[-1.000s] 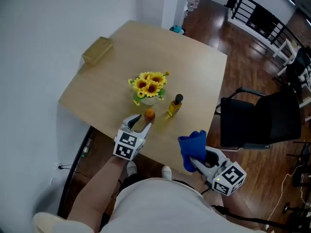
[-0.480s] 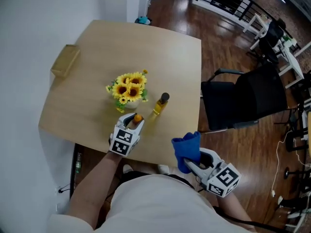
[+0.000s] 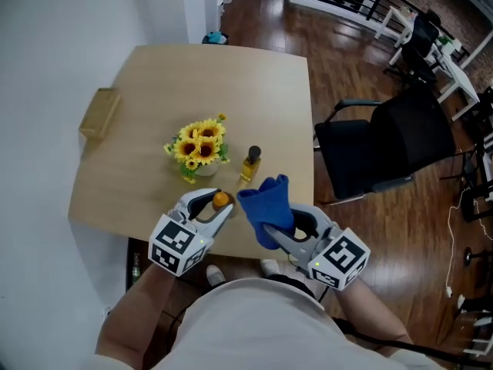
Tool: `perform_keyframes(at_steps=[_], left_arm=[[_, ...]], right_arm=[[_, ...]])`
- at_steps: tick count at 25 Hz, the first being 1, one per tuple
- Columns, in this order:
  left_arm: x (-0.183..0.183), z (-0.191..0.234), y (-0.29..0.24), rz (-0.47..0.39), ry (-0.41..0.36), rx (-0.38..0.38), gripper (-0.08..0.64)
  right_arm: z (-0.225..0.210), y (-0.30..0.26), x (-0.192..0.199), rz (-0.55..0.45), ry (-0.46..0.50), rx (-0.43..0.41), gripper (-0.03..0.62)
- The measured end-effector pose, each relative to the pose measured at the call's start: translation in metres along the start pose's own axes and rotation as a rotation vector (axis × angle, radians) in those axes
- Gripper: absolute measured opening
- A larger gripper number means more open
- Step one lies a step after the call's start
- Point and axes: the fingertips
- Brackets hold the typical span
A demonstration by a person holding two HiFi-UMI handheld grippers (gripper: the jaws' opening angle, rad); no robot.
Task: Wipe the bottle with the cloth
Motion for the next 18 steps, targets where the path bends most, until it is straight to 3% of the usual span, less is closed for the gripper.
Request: perform_keyframes(at_steps=[3, 6, 18], left_arm=[[-0.025, -0.015, 0.014, -0.037, 0.001, 0.033, 0.156], [-0.04, -0.019, 0.027, -0.064, 0.002, 0.034, 0.156], [-0.081, -0.007, 0.056, -0.109, 0.051, -0.067, 0.156]], right_arm=[[0.006, -0.022, -0.021, -0.045, 0.034, -0.059, 0.155], [0.003, -0.036, -0.018, -0.047, 0.032, -0.088, 0.156], [-0.044, -0.04, 0.085, 0.161, -0.047, -0.101, 0.155]])
Point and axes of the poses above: the fingertips, and each gripper's own axes: y backward along the fingers, z to its left, x out of its underside, and after that the axes turned 6 degrees about -y, right-handed
